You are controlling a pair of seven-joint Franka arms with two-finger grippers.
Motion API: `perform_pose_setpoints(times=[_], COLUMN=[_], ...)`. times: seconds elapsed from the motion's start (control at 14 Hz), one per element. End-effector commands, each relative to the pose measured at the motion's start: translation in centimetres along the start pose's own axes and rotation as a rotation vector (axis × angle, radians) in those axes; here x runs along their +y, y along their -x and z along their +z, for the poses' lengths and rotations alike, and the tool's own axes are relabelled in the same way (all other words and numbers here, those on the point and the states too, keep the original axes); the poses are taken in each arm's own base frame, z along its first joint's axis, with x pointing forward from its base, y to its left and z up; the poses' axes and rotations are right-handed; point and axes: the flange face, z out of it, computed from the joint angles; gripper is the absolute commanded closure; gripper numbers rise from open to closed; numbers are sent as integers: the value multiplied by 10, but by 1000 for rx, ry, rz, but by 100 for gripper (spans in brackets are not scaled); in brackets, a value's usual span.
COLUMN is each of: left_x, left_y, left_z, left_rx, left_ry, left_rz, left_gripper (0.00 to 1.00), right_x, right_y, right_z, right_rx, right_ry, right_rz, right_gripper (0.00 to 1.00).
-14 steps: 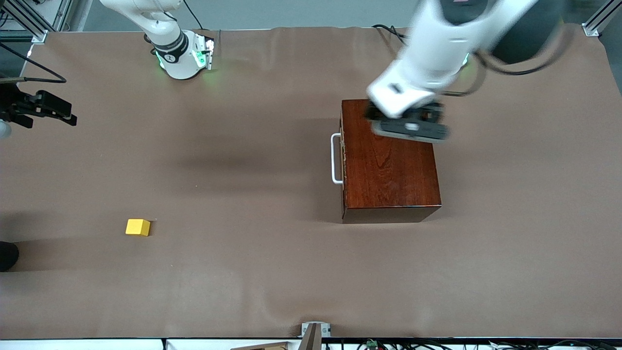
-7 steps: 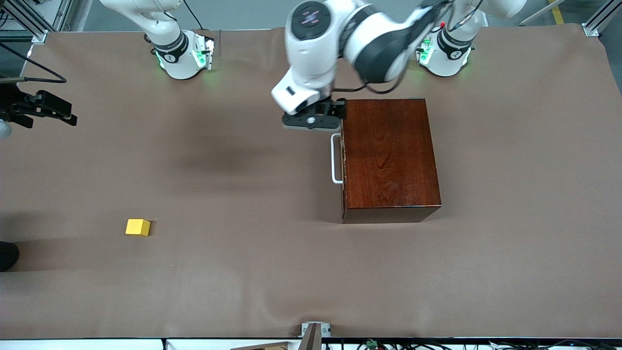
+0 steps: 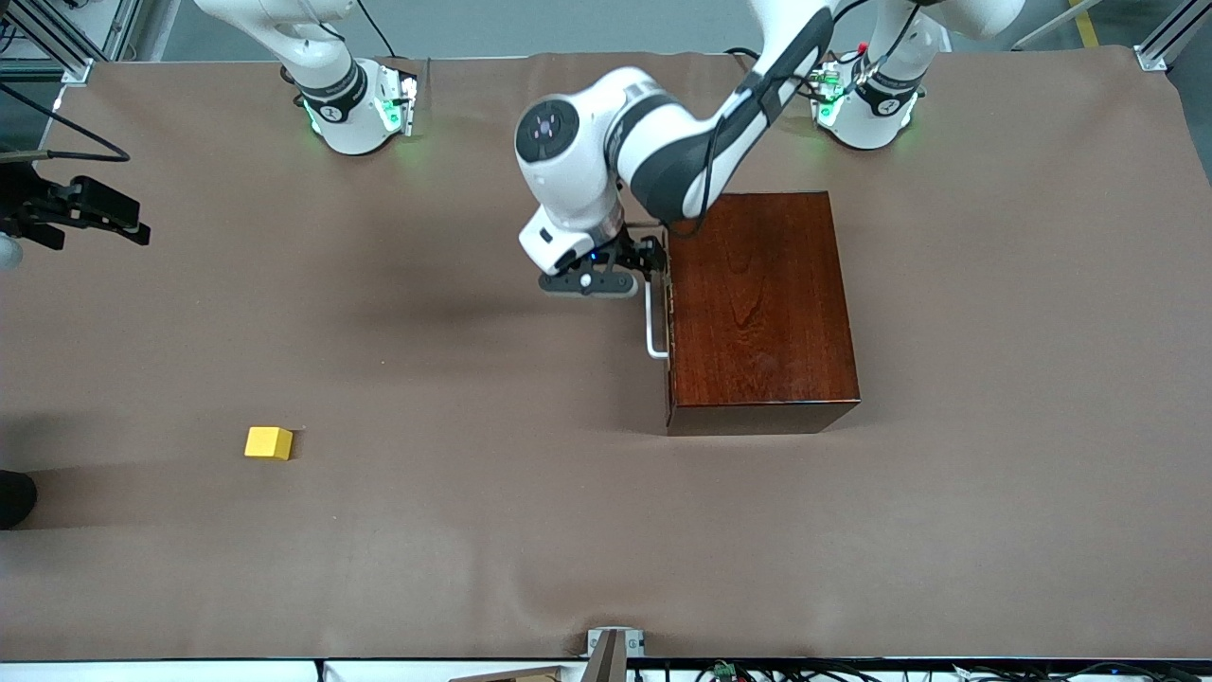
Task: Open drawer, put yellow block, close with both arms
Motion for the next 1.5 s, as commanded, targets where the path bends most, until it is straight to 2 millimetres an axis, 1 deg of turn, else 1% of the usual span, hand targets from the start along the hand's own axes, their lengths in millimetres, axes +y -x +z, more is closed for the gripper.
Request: perform_pose_setpoints(times=[0.0, 0.07, 0.36, 0.43, 0.57, 0.72, 0.93, 1.15, 1.29, 1.43], left_x=[5, 7, 8, 9, 8, 10, 11, 17, 21, 24], left_y=[-11, -12, -14, -14, -16, -16, -16, -18, -18, -17], left_z=[8, 18, 35, 41, 46, 56, 61, 58, 64, 62], left_rx=[31, 26, 16, 14, 31, 22, 20, 48, 50, 60], left_ry=[-2, -8, -30, -42, -64, -76, -76, -36, -31, -20], left_rz=[-33, -39, -79, -79, -71, -70, -70, -92, -98, -95], left_gripper=[0, 0, 0, 0, 0, 0, 0, 0, 0, 0], right_x=[0, -1, 0, -1, 0, -1, -1, -1, -2, 0], right_y=[4, 4, 3, 3, 3, 3, 3, 3, 3, 2], right_z=[-1, -1, -1, -1, -1, 0, 0, 0, 0, 0], right_rx=[2, 2, 4, 4, 4, 2, 2, 2, 2, 4], right_ry=[14, 14, 14, 14, 14, 14, 14, 14, 14, 14], right_rz=[-1, -2, -1, -2, -1, -2, -2, -2, -4, -1], right_gripper=[0, 0, 0, 0, 0, 0, 0, 0, 0, 0])
